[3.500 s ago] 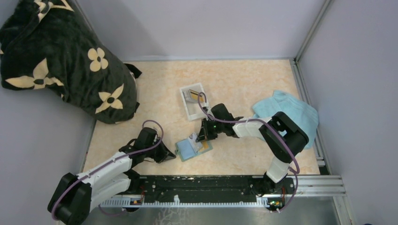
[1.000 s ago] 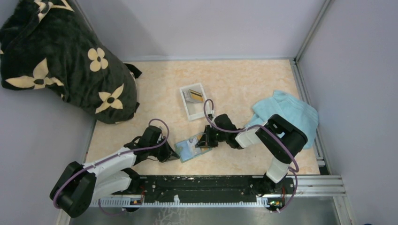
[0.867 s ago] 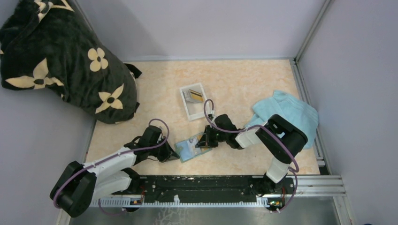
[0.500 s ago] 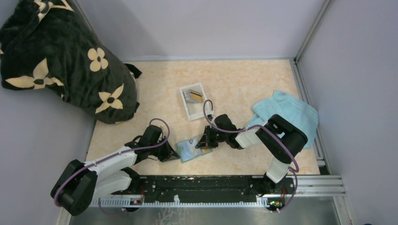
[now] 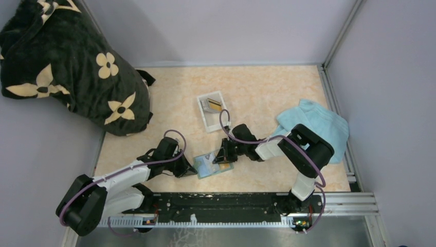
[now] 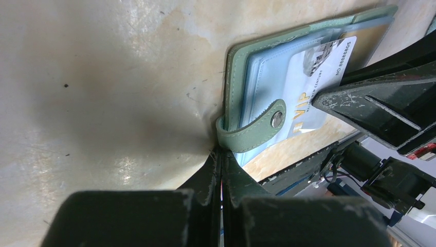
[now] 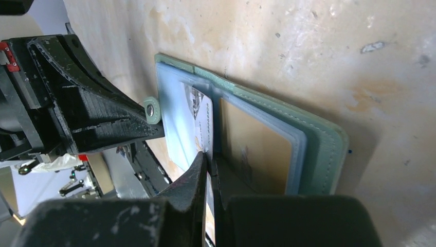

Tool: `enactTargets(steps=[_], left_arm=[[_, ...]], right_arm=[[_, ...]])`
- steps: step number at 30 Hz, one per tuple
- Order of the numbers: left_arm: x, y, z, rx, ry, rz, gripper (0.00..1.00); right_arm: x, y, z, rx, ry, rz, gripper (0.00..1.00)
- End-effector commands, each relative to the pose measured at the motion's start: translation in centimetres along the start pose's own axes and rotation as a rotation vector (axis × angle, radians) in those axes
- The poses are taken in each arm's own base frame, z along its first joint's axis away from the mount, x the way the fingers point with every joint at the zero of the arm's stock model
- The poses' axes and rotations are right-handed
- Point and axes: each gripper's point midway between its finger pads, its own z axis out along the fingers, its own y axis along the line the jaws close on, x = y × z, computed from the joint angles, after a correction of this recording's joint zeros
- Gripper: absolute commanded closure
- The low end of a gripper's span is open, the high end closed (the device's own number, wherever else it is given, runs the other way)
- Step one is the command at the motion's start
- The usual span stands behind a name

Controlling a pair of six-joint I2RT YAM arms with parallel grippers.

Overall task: Put the credit cards into the card holder
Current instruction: Insert the credit card into the card holder.

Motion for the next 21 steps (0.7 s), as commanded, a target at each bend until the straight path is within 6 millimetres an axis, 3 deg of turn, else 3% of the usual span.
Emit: enactTargets(steps=[1,10,21], left_arm=[[-0.2,2.2,0.5,-0.088,-0.031,0.002,1.00],[-0.4,1.6,0.6,-0.075,-0.033,0.015,1.00],[-0.5,1.3,0.5,-0.043,-0.047,0.023,1.00]], right_arm=[[2.2,-1.8,0.5,0.104,0.082,-0.028,0.93],[1.9,-2.8,0.1,0.254,0.100,-0.111,0.57],[0.6,-4.4,-1.9,0.500,0.100,-0.239,0.54]])
